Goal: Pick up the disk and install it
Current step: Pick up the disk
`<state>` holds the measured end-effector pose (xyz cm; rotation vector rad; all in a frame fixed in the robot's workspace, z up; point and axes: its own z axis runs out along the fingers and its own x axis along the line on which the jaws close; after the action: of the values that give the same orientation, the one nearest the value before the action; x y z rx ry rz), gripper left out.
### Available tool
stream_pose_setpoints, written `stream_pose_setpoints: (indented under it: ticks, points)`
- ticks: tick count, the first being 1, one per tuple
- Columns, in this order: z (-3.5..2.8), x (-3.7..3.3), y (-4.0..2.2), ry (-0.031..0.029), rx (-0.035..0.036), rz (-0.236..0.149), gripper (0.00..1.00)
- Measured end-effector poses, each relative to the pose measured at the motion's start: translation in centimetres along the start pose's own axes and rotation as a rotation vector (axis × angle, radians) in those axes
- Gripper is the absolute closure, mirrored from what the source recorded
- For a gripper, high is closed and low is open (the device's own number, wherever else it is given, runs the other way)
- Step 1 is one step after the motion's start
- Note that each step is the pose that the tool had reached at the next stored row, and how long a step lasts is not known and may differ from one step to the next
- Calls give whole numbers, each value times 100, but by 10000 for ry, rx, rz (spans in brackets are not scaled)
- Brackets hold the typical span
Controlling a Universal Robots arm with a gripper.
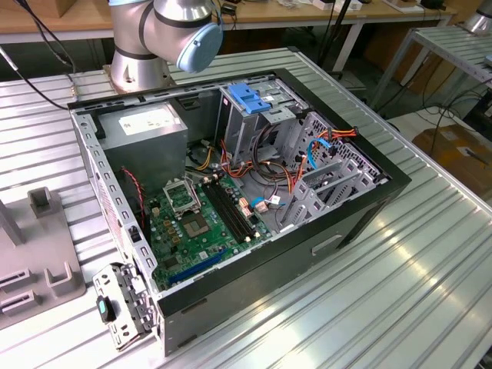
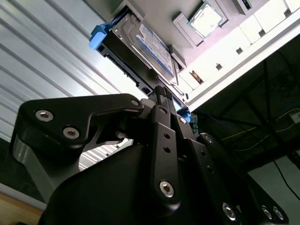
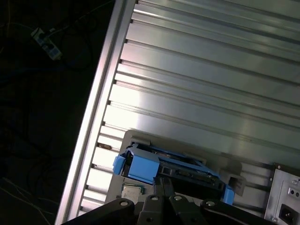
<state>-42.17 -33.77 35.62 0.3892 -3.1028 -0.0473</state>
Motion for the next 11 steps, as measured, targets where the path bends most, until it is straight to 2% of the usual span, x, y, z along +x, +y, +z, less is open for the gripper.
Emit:
stream_pose_setpoints:
  ticks: [4, 11]
  points:
    - [0, 0, 0, 4, 1, -122, 89]
    - [0, 0, 0, 26, 9, -785, 89]
